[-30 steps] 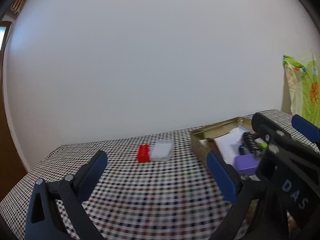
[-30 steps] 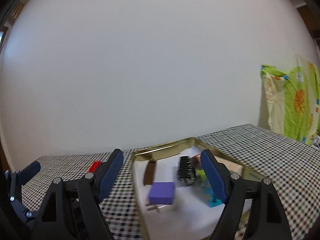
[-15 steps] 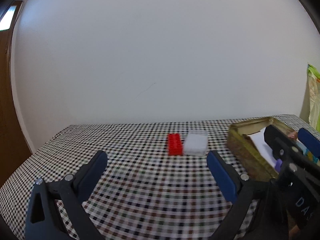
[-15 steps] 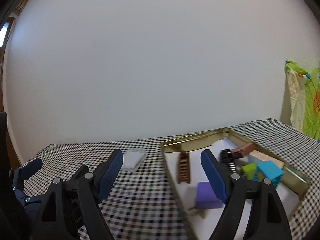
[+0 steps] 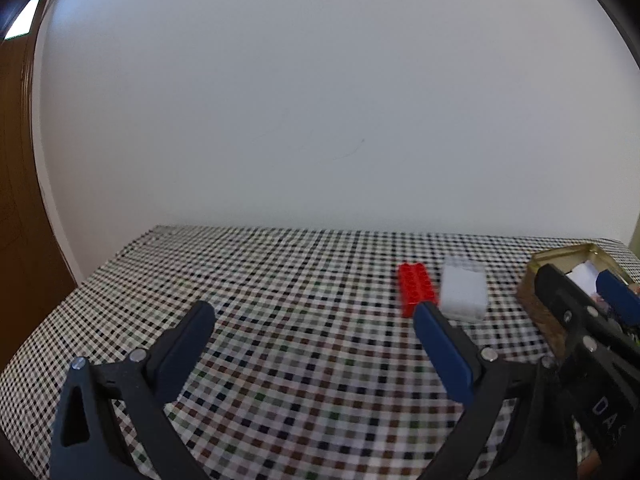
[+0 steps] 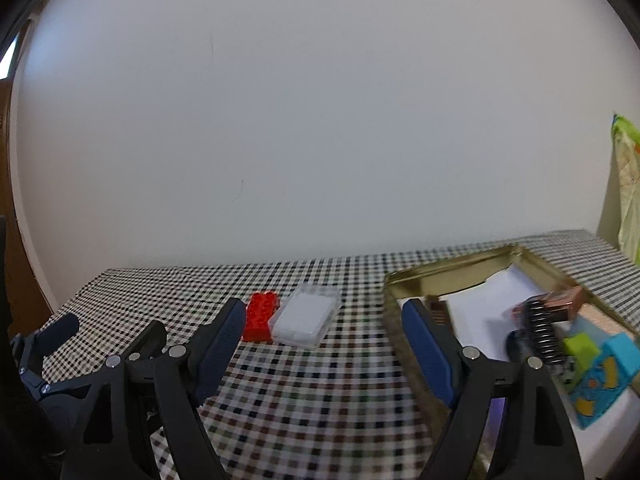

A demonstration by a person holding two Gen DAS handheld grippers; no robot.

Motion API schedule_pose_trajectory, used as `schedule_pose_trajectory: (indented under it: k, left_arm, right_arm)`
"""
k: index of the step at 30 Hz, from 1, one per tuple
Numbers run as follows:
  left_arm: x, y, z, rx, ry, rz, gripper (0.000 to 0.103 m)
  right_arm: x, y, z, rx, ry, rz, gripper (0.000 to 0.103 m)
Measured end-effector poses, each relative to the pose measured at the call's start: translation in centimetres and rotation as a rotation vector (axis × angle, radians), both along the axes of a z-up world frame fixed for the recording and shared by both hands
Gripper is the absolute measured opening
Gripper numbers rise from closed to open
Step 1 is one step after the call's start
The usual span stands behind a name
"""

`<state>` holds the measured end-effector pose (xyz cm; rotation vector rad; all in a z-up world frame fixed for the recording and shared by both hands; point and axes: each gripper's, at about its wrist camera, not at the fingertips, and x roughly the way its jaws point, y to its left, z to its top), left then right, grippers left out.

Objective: Organize rigid objects
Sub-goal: 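Move both grippers toward the red Lego brick and clear white box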

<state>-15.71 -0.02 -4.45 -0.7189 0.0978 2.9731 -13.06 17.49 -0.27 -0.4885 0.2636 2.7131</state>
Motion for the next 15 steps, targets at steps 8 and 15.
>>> schedule_pose_trajectory:
  k: [8,15]
  left_arm:
    - [-2.5,-0.4,-0.1,-0.030,-0.058,0.061,0.101]
    - [-5.8,-1.1,-1.2,-0.040,-0.141,0.098,0.101]
  right_arm:
    - [-5.0,1.0,-1.0,-0.078,-0.086,0.023,0.082]
    - [-8.7,2.0,-2.6,-0.163,-0.189,0.023,0.082]
